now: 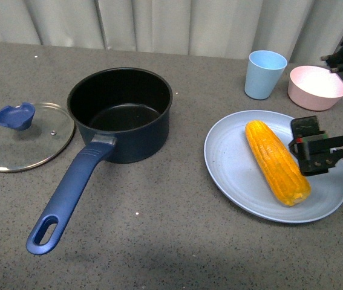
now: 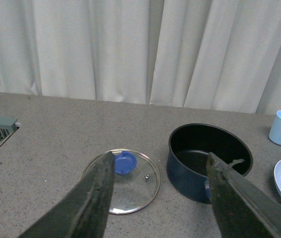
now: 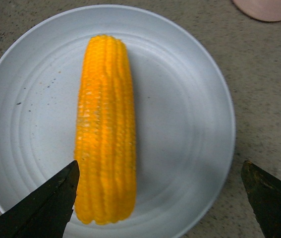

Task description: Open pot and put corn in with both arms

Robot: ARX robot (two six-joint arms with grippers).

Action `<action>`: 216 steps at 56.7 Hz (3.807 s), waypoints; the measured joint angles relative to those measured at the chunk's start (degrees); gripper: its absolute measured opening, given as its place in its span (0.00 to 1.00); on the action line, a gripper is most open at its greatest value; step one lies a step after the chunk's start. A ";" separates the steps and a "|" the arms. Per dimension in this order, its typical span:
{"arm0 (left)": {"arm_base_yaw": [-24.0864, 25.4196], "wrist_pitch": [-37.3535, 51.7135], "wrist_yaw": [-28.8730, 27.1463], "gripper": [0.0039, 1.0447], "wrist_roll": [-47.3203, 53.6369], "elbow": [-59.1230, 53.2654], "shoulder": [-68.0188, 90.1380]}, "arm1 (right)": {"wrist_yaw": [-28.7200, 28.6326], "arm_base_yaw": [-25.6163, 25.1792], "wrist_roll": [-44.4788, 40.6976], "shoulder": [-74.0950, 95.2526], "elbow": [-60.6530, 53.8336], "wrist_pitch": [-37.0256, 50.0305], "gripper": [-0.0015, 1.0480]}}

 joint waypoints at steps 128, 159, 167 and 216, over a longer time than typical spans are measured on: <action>0.00 0.00 -0.02 0.94 0.02 0.00 0.00 | -16.11 19.52 14.73 26.86 50.27 -20.48 0.15; 0.00 0.00 -0.02 0.94 0.02 0.00 0.00 | -10.64 20.79 16.72 25.59 48.72 -16.48 0.90; 0.00 0.00 0.00 0.94 0.04 0.00 0.00 | -5.51 19.45 16.35 17.14 37.64 -7.98 0.91; 0.00 0.00 0.00 0.94 0.04 0.00 0.00 | 6.21 -4.52 13.46 -52.50 -28.06 -2.60 0.91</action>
